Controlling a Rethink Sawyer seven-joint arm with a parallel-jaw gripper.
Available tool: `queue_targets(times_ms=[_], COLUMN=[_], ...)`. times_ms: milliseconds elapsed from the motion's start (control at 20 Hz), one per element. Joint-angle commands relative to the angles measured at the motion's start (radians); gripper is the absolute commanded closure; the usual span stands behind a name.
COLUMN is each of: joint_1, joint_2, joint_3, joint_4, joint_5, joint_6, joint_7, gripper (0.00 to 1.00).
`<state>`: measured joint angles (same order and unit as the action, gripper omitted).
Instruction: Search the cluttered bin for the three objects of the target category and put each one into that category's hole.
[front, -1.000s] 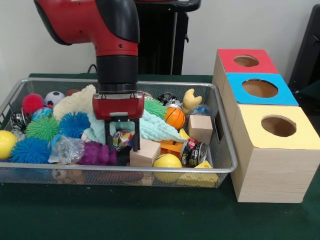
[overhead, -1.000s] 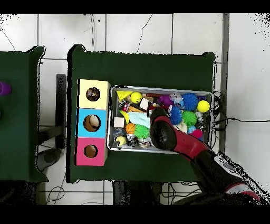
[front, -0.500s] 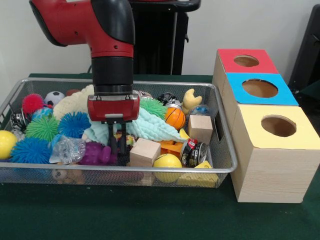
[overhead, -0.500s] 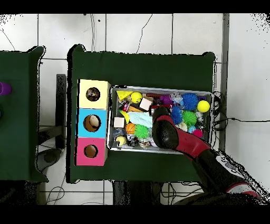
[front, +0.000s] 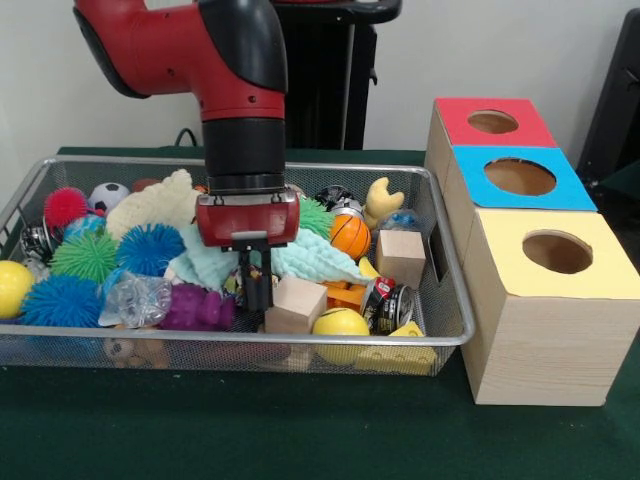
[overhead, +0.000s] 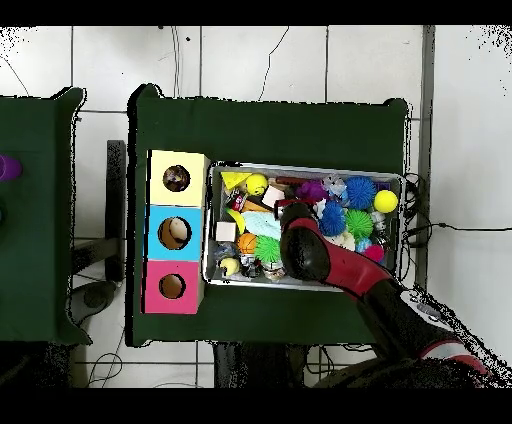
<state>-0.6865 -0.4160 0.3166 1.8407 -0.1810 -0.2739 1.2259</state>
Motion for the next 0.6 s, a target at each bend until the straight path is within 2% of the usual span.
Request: queue_targets(times_ms=[50,200,350,600], joint_1=[0.018,0.021,0.036,0.034], joint_2=[0.013,-0.034,-0.118,-0.2], joint_3=[0.011,0.012,0.004,0.006], joint_4=[-0.017,0.01,0.061,0.104], joint_5=[0.001,0.018,0.048,0.078], joint_6=[-0.014,0.021,0.073,0.142], joint_7=[0.228,0.234,0.246,0.248], gripper=[1.0,1.0,1.0,1.0])
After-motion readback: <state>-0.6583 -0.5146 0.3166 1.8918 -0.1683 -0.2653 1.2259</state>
